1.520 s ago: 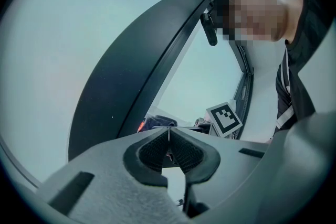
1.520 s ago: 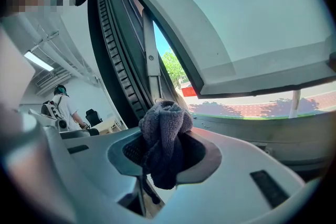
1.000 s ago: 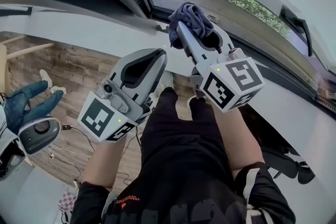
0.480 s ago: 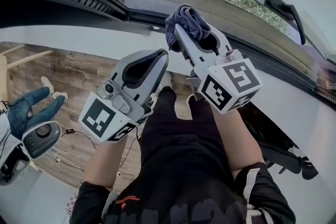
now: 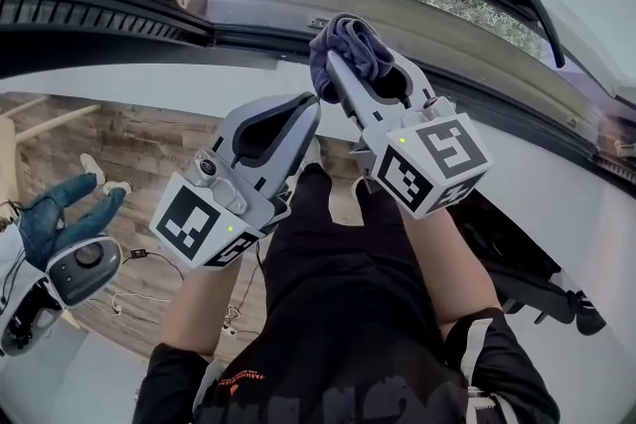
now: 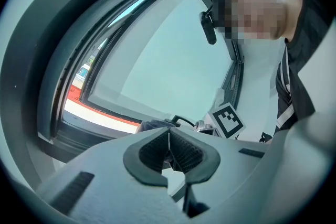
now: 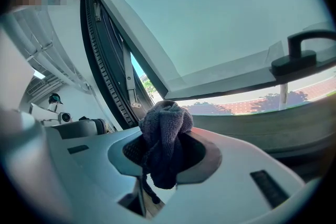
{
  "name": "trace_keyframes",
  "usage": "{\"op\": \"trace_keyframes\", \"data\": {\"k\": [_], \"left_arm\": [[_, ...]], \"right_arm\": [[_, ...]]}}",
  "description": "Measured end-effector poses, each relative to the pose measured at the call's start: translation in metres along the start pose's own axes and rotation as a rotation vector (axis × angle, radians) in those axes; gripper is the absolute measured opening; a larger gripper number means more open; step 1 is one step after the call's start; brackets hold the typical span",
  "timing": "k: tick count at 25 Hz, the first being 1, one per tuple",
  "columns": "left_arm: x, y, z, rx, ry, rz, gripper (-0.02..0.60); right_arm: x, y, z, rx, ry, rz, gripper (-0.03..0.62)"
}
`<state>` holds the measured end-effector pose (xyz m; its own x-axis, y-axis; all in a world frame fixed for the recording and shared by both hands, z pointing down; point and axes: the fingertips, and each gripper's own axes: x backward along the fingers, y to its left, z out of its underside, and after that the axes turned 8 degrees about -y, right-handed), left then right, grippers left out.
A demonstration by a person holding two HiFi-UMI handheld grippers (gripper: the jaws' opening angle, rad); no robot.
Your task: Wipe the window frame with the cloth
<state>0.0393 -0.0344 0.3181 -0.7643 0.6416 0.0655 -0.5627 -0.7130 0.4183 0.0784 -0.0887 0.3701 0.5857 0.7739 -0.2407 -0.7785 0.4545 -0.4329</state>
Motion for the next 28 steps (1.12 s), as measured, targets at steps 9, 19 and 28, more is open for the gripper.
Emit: {"op": "trace_keyframes", "data": {"k": [9,19,28], "left_arm": [[-0.016,-0.017,0.006,-0.007,0.017,0.022,0.025],[-0.026,-0.031,0.006,-0.028,0.021,0.04,0.025],[-0.007,-0.02,-0.018,-0.044,-0.019,0.016,0.025]], "right_arm": [[0.019,-0.017,-0.003,-0.006,-0.008,0.022,0.115],[0.029,-0.025,-0.004,-0.017,-0.011,0.027,0.115],[0.022,-0.003,-0.025,0.009,-0.039,0.01,0.115]]}}
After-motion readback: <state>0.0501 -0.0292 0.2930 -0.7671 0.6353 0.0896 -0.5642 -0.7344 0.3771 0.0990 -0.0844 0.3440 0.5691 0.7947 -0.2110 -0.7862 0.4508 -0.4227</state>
